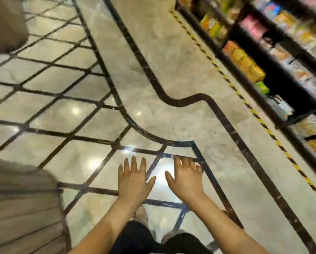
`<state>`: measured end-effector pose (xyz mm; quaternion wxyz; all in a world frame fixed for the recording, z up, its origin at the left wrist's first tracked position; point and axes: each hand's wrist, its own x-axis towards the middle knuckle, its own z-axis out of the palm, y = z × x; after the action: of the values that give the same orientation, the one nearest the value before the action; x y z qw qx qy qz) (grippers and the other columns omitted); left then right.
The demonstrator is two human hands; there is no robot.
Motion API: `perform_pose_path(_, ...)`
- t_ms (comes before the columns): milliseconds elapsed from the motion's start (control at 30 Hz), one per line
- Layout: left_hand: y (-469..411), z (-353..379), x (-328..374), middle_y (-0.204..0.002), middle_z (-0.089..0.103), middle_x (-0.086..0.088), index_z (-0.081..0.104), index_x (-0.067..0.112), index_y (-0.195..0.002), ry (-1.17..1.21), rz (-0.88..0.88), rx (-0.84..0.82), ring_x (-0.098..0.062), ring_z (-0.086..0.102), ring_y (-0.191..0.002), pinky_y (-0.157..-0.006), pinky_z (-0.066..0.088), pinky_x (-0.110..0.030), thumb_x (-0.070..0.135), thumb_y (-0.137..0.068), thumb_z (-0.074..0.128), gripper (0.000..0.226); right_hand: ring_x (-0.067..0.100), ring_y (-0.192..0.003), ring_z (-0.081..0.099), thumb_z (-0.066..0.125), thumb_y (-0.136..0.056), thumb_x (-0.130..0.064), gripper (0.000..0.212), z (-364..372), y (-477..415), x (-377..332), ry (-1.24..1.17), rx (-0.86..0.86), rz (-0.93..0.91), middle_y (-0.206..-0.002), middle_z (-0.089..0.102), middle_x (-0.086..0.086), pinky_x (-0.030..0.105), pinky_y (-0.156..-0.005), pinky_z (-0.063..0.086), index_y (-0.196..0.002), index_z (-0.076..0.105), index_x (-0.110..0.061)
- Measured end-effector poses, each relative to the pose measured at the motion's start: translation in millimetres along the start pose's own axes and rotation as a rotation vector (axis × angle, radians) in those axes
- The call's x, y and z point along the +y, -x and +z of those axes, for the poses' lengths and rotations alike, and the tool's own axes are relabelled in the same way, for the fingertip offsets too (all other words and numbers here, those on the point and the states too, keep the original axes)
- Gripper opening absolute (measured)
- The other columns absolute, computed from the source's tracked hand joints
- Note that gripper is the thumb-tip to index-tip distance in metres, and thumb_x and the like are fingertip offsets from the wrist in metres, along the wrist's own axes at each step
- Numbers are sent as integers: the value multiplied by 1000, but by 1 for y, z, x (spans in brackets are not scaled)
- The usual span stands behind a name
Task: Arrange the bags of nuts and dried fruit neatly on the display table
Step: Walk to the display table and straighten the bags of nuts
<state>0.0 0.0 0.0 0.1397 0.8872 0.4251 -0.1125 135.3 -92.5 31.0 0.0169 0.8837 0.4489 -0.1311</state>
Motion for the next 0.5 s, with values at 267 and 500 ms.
perform_pose_path(267,-3,31,-83,-140,48,-25,49,14,-138,109,-333,-170,-44,43,-130,-106,32,-54,60,-82,47,73,33,-126,42,41,-92,-47,55,28,-62,-85,90,-321,-296,-137,48,14,43,-99,34,-136,38,-15)
perform_pose_path(500,3,24,-128,-126,60,-25,62,12,-125,275,-799,-152,-47,56,-114,-91,47,-55,61,-74,50,72,34,-125,41,42,-91,-49,57,29,-131,-172,236,-397,-759,-137,47,13,46,-100,32,-136,38,-15)
